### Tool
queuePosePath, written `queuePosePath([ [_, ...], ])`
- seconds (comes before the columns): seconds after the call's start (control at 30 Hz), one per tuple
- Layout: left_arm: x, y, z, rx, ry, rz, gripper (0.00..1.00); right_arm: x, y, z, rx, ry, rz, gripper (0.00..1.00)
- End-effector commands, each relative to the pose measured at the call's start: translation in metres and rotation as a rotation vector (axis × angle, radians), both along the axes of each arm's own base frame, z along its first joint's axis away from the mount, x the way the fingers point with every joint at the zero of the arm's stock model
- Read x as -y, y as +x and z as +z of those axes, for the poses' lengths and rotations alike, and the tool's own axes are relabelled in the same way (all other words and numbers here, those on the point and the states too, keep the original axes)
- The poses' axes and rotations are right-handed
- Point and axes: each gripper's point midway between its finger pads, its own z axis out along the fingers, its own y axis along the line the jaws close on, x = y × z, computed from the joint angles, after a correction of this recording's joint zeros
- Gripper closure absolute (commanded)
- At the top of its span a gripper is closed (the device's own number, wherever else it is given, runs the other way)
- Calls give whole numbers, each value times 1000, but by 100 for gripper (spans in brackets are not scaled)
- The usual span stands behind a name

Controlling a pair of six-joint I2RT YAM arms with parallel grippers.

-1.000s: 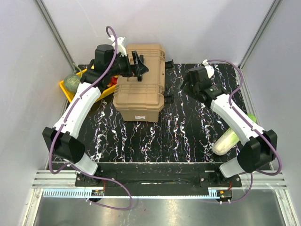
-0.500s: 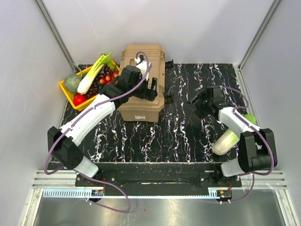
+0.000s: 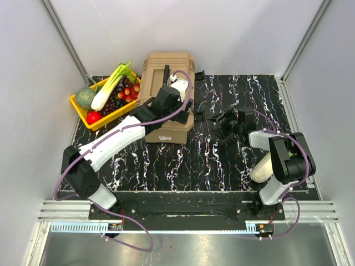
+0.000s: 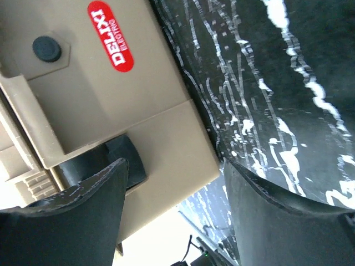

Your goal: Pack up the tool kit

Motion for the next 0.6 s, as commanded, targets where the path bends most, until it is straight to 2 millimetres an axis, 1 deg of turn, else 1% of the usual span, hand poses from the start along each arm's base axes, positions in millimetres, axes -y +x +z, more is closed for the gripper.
queuePosePath([
  [0.0,-22,-37,-90,-229,270,-54,11,-30,9,32,127,141,72,26],
  [0.13,-22,-53,-116,-308,273,-81,12,-49,13,41,211,229,111,25],
  [0.23,-24,-59,-127,-340,282,-84,14,-57,13,49,263,284,126,25],
  [0.3,-25,-60,-131,-347,289,-86,17,-61,13,53,285,313,134,25],
  [0.57,-24,-61,-134,-361,281,-69,19,-70,9,70,355,377,150,25],
])
